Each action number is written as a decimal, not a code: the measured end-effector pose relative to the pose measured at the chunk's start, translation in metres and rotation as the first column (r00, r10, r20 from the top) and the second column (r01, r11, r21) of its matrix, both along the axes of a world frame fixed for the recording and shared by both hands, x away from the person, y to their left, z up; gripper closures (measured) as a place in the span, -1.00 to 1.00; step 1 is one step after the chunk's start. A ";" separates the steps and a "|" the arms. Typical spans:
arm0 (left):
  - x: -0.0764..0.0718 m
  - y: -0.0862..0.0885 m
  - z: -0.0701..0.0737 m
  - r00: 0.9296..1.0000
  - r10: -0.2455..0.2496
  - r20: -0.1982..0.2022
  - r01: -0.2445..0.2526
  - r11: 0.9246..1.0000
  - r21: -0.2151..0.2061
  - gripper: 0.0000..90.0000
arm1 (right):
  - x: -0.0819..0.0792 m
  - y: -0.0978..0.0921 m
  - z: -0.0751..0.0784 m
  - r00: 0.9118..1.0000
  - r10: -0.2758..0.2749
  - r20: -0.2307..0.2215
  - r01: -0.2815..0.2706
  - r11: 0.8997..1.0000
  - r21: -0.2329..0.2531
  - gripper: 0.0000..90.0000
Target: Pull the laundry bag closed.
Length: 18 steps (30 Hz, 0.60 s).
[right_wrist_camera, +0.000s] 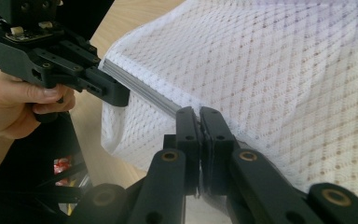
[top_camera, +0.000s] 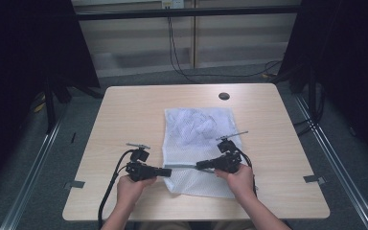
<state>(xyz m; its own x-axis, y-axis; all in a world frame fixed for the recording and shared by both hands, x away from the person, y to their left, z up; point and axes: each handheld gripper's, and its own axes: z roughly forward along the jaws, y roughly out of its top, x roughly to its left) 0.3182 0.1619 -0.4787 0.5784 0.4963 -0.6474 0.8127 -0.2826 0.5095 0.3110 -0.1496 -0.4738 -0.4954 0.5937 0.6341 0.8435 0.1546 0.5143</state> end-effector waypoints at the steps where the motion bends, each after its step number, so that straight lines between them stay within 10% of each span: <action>1: 0.000 0.001 0.000 1.000 -0.003 0.005 0.003 1.000 0.006 0.96 | 0.000 0.000 0.000 1.000 0.000 -0.005 0.000 1.000 0.002 0.92; 18: 0.000 0.001 0.000 1.000 0.004 0.002 -0.004 1.000 0.009 0.96 | -0.002 -0.007 -0.001 1.000 -0.009 -0.003 0.009 1.000 -0.006 0.92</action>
<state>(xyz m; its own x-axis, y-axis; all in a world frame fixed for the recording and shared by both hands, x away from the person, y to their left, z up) 0.3184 0.1625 -0.4789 0.5775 0.5048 -0.6417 0.8130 -0.2840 0.5083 0.3093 -0.1565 -0.4748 -0.4880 0.6020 0.6320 0.8465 0.1498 0.5109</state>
